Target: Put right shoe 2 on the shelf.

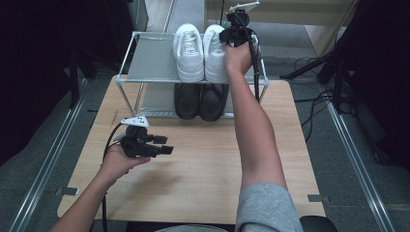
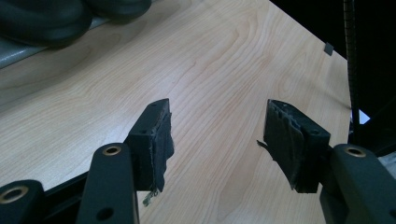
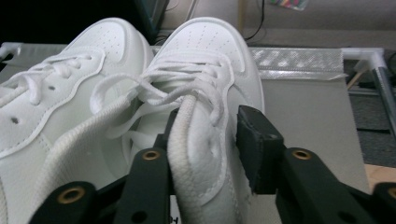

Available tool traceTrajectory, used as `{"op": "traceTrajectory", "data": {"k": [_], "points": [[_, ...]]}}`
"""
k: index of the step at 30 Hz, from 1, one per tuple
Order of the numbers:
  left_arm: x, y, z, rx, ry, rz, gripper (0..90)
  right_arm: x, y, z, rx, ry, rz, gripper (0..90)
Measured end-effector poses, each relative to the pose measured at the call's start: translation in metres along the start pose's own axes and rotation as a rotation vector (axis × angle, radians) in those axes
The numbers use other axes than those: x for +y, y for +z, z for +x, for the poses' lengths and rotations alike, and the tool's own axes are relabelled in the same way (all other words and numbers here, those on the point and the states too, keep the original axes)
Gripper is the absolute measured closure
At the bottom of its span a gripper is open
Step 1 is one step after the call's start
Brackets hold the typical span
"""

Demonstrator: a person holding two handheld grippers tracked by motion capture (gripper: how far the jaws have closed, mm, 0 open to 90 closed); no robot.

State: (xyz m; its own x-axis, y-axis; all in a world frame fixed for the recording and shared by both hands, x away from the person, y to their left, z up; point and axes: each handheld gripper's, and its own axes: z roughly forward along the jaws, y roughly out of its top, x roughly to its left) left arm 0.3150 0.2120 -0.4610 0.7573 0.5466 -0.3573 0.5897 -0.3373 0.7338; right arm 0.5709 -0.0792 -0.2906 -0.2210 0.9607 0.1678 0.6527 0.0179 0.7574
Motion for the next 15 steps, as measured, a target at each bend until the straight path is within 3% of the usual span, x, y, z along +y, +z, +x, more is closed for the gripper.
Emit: {"op": "traceTrajectory", "data": {"k": [4,15], "points": [[0.001,0.001,0.001,0.0,0.007,0.008,42.4,0.0,-0.002,-0.004,0.027,-0.005,0.014,61.0],[0.002,0.004,0.0,0.0,0.017,0.025,42.3,-0.003,-0.025,-0.008,0.094,-0.018,-0.013,59.5]]}}
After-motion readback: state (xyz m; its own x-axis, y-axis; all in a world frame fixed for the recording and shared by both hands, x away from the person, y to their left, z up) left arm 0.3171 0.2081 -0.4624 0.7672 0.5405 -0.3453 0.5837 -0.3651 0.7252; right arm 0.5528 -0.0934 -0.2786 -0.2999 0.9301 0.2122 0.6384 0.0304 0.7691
